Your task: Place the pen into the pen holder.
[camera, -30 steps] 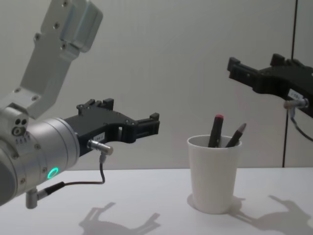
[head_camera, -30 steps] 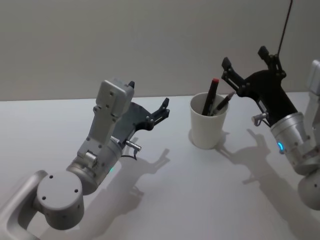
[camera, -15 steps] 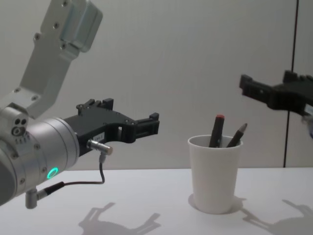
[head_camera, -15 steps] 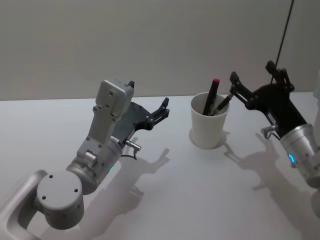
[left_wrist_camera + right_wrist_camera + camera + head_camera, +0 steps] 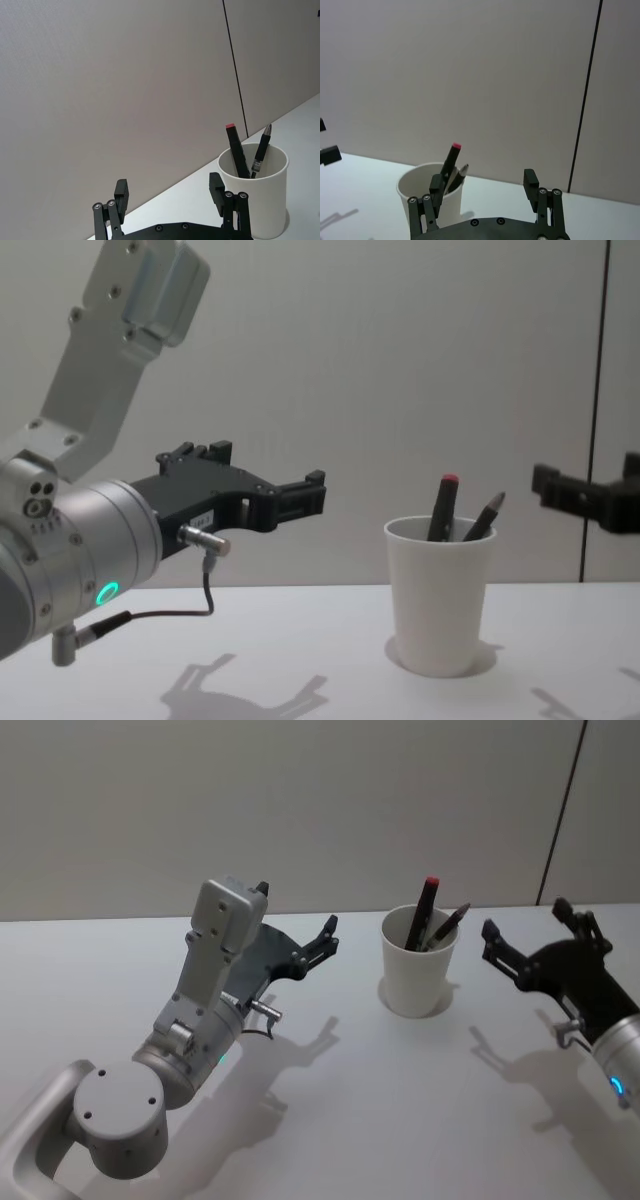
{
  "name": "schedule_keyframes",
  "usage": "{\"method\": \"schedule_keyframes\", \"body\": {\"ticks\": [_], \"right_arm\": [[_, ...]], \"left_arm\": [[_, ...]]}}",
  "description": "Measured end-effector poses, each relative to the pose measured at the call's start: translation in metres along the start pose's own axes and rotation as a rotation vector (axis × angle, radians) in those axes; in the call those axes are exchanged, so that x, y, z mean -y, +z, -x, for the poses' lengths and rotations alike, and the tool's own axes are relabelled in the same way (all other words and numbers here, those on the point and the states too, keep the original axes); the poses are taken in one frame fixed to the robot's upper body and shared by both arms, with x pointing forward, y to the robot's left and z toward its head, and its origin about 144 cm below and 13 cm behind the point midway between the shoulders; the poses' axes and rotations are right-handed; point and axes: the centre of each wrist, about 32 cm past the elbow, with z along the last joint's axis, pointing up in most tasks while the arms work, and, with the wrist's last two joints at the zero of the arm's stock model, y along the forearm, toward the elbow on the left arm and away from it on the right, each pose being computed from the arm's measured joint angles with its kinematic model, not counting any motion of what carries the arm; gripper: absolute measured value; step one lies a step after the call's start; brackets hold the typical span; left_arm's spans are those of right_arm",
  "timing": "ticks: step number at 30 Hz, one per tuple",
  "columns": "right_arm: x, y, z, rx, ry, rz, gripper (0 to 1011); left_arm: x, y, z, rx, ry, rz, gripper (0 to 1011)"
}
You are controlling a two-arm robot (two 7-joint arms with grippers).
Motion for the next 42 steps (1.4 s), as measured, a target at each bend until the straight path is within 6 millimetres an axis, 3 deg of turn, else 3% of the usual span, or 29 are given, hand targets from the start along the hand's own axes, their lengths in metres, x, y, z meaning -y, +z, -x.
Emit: {"method": "schedule_keyframes", "body": {"ticks": [9,42], "right_arm": [[0.0125,0.0014,0.0,0.002,-0.003,0.053,1002],[0.0129,0.0016,-0.0002,0.003,-0.004,0.054,1001]], "left_arm": [[0.0,0.0,0.0,0.0,0.0,0.0,1001],[0.0,0.0,0.0,0.0,0.0,0.0,1001]]}}
